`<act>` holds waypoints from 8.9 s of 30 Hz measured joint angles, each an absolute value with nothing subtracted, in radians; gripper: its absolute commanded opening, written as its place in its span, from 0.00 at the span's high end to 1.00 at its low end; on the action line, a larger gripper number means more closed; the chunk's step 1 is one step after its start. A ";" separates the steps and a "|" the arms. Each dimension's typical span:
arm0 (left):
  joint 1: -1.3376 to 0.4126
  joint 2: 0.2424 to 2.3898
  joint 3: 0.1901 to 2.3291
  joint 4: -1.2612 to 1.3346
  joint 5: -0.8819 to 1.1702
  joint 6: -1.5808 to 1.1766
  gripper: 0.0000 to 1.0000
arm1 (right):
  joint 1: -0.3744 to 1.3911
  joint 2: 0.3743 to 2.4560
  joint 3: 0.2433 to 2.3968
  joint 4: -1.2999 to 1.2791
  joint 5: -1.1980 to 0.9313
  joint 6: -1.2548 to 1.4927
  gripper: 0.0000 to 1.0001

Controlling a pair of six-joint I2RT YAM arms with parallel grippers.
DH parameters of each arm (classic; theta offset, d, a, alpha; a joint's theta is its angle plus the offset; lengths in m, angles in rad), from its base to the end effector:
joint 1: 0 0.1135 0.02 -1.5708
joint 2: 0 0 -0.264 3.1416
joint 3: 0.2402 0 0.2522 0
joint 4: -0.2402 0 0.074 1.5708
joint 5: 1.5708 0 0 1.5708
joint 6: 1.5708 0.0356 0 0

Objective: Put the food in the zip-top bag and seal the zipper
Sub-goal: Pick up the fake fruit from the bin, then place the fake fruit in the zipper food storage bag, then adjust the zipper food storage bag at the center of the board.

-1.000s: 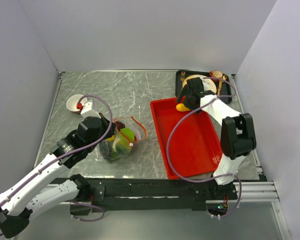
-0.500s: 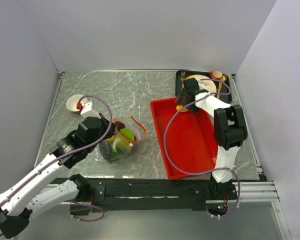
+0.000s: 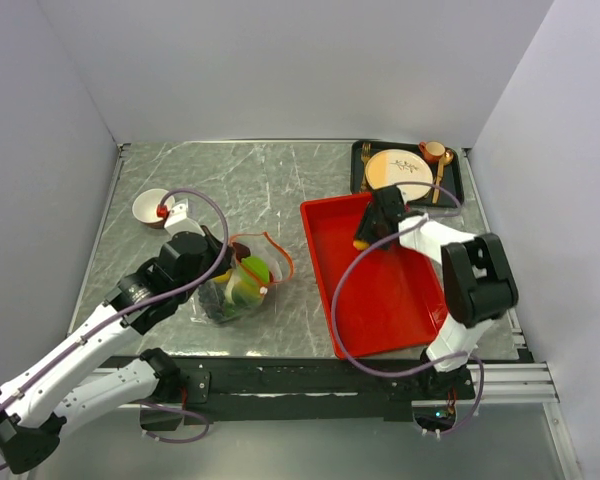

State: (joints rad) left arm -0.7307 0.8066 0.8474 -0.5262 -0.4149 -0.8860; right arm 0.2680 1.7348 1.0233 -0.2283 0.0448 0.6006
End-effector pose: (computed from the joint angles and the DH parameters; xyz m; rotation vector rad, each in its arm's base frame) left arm 0.1391 -0.1054 0.3243 -0.4179 2.0211 -0.5953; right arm 0.3403 0.0918 0.1710 0.4379 2.4969 0.2966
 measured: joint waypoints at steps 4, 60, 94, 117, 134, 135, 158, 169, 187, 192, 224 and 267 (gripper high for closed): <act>-0.731 0.817 0.847 -0.517 -0.412 -0.886 0.99 | 0.340 1.631 0.958 -0.242 -0.019 0.524 0.32; -0.731 0.830 0.828 -0.490 -0.390 -0.896 0.99 | 0.395 1.767 1.143 -0.390 -0.121 0.350 0.59; -0.731 0.822 0.828 -0.491 -0.389 -0.903 0.99 | 0.397 1.495 1.076 -0.332 -0.464 0.461 0.66; -0.731 0.836 0.825 -0.478 -0.363 -0.900 0.99 | 0.723 1.538 1.185 -0.307 -0.511 0.477 0.63; -0.731 0.821 0.825 -0.497 -0.339 -0.886 0.99 | 0.787 1.721 1.325 -0.299 -0.529 0.490 0.60; -0.731 0.822 0.825 -0.498 -0.339 -0.885 0.99 | 0.790 1.721 1.325 -0.294 -0.530 0.494 0.60; -0.731 0.805 0.836 -0.506 -0.347 -0.885 0.99 | 0.835 1.772 1.325 -0.122 -0.540 0.648 0.49; -0.731 0.754 0.836 -0.545 -0.395 -0.897 0.99 | 0.860 1.795 1.315 -0.097 -0.526 0.622 0.19; -0.731 0.714 0.836 -0.568 -0.461 -0.938 0.99 | 0.849 1.514 1.241 -0.253 -0.144 0.525 0.25; -0.731 0.703 0.836 -0.573 -0.470 -0.941 0.99 | 0.844 1.580 1.232 -0.329 -0.090 0.553 0.34; -0.734 0.920 0.829 -0.449 -0.282 -0.892 0.99 | 0.844 1.494 1.177 -0.234 -0.123 0.605 0.73; -0.736 0.747 0.829 -0.567 -0.418 -0.918 0.99 | 0.837 1.634 1.102 -0.221 -0.181 0.715 1.00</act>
